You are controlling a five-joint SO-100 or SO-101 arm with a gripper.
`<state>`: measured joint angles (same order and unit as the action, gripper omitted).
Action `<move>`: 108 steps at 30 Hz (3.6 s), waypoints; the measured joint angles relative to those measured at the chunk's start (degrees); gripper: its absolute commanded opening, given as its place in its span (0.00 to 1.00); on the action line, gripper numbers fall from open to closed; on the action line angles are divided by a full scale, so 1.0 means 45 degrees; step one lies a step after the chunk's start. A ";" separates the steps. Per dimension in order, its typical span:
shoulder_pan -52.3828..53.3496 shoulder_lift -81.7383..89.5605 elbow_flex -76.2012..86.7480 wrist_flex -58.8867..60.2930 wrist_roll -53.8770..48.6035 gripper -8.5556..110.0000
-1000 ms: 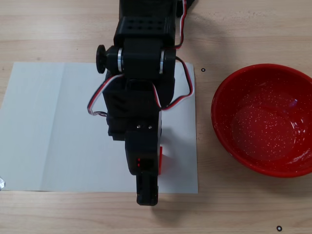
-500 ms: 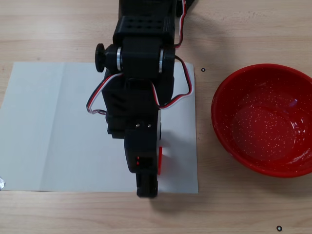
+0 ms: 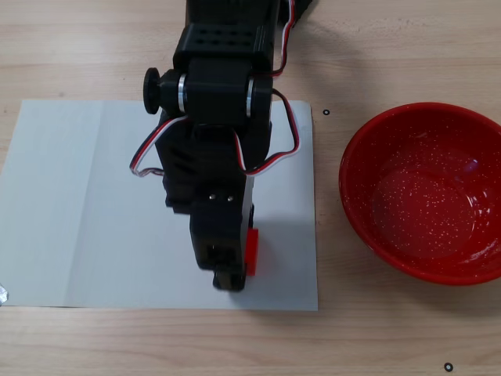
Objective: Grasp the red cube and put it in the red bowl.
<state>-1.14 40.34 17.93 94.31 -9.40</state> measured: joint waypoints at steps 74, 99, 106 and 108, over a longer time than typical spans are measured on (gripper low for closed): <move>0.7383 0.9688 0.9199 -0.3594 -0.0371 0.33; 0.6250 1.1934 0.9941 -0.2695 -0.0840 0.07; 0.5098 1.3633 1.2344 -0.3516 -0.0684 0.07; 0.4668 1.4316 1.3066 -0.3887 -0.0547 0.07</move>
<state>19.86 104.77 76.73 76.82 -11.87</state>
